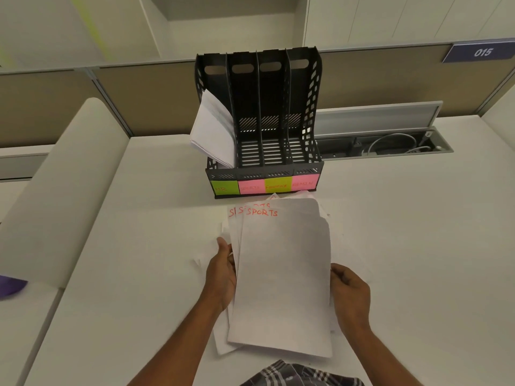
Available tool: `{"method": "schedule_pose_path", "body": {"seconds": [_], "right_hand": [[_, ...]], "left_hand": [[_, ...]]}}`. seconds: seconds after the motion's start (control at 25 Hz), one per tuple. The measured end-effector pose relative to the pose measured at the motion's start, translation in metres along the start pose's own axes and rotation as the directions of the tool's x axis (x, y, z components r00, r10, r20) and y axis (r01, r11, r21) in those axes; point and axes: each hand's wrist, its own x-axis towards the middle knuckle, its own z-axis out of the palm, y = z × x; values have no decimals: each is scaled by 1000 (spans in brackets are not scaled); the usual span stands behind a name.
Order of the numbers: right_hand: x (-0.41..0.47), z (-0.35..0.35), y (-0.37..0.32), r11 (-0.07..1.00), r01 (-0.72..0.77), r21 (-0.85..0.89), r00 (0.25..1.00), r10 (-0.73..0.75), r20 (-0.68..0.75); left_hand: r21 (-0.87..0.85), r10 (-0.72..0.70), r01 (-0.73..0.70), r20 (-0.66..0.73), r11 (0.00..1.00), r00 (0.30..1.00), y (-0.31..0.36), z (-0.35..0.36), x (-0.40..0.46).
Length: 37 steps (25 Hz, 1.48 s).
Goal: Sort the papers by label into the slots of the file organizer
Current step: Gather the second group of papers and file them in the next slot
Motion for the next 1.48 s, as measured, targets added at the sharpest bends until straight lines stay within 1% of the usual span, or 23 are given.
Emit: {"method": "schedule_pose_path", "body": {"seconds": [0.12,0.2,0.28,0.32,0.4,0.44,0.52,0.64,0.72,0.76,0.88,0.96,1.04,1.12,1.36,1.48], "right_hand": [[-5,-3,6,999,-3,44,999,1,53],[-8,-9,9,1000,22,11,996,-23,88],[-12,-15,10,1000,12,2,989,-12,144],[-13,-18,11,1000,3,4,985,-3,173],[-14,-23,13,999,-29,16,974,25,223],[-13,-24,14,998,-55,28,970,46,238],[-13,-26,13,995,-91,49,968,77,239],[-11,-26,12,990,-122,67,970,104,219],[-10,-27,9,990,-134,50,976,123,182],[-8,-27,9,992,-129,8,980,126,153],[-6,-25,6,983,-39,-178,992,59,108],[-4,-21,5,962,9,-273,996,16,90],[-1,-16,3,937,-30,-349,995,60,77],[3,-12,2,922,-44,-385,992,87,93],[8,-8,-4,898,67,-434,984,12,178],[13,-6,-8,894,63,-444,985,18,174]], "left_hand": [[136,85,-77,-55,988,995,-6,-8,3],[131,95,-84,-79,988,992,-3,-14,5],[107,102,-92,-91,990,991,2,-20,7],[108,109,-102,-66,989,992,2,-23,8],[158,102,-106,31,982,994,-4,-24,8],[189,78,-81,24,979,997,-8,-22,11],[248,55,-42,-43,968,998,-17,-18,16],[305,69,-47,-61,951,996,-23,-15,16],[275,61,-36,-80,961,995,-21,-16,14],[255,52,-30,-82,967,995,-20,-17,13],[234,60,-42,-71,971,996,-17,-22,9],[219,55,-46,-34,975,998,-15,-25,8],[158,27,-26,-7,987,1000,-16,-24,9],[148,14,-9,-35,989,999,-17,-23,10],[37,75,-73,-69,997,995,-14,-20,18],[21,84,-83,-41,996,996,-4,-11,21]]}}
